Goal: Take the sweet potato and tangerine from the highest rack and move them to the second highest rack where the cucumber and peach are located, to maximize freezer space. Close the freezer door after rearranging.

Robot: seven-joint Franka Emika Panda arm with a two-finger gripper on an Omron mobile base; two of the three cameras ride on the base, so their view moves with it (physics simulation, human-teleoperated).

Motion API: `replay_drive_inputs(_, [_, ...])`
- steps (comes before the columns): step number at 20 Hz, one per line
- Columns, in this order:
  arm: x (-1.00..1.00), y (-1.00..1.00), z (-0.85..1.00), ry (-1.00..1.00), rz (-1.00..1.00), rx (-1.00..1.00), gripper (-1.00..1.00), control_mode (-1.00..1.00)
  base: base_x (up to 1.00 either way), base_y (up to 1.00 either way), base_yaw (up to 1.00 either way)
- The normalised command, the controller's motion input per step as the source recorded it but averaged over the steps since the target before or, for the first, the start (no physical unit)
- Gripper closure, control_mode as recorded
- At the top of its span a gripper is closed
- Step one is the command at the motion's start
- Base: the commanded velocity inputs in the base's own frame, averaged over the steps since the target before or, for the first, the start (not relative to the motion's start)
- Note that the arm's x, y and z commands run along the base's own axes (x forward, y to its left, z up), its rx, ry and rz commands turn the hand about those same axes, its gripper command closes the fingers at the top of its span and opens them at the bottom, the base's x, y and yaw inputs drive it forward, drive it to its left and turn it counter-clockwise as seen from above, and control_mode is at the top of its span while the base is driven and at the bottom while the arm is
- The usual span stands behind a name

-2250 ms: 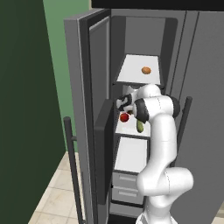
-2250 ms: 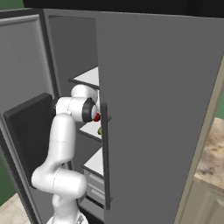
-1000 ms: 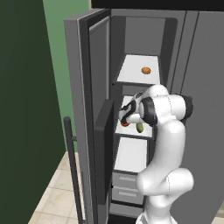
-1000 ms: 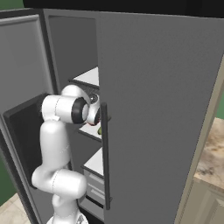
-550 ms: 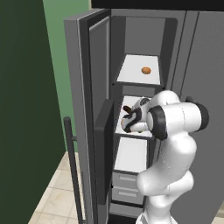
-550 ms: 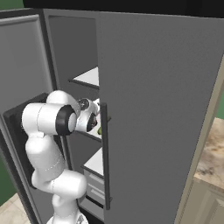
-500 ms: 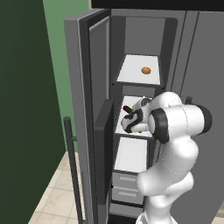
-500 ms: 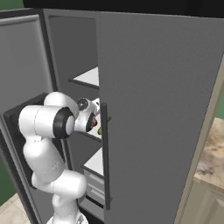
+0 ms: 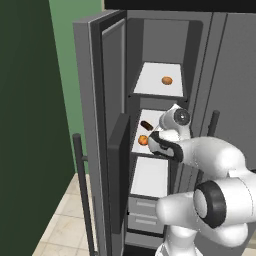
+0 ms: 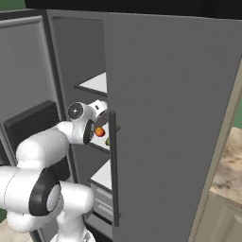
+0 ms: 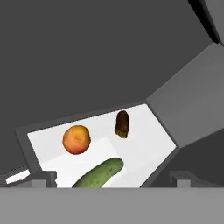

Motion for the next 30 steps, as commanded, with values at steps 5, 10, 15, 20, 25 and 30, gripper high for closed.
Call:
replay_drive_inputs(5, [-0.84, 0.03, 0.96, 0.0, 0.0, 0.02, -1.0, -1.0, 0.0, 0.0, 0.0])
replay_drive_inputs(10, [-0.82, 0.01, 0.97, 0.0, 0.0, 0.04, -1.0, -1.0, 0.0, 0.0, 0.0])
replay_drive_inputs(15, [-0.76, 0.0, 0.96, -0.03, 0.0, 0.04, -1.0, -1.0, 0.0, 0.0, 0.0])
replay_drive_inputs(20, [-0.35, 0.0, 0.86, -0.03, 0.0, 0.0, -1.0, -1.0, 0.0, 0.0, 0.0])
replay_drive_inputs(25, [0.02, 0.0, 0.77, 0.11, -0.01, 0.0, -1.0, -1.0, 0.0, 0.0, 0.0])
replay_drive_inputs(30, [0.27, 0.0, 0.46, 0.13, -0.03, 0.0, -1.0, -1.0, 0.0, 0.0, 0.0])
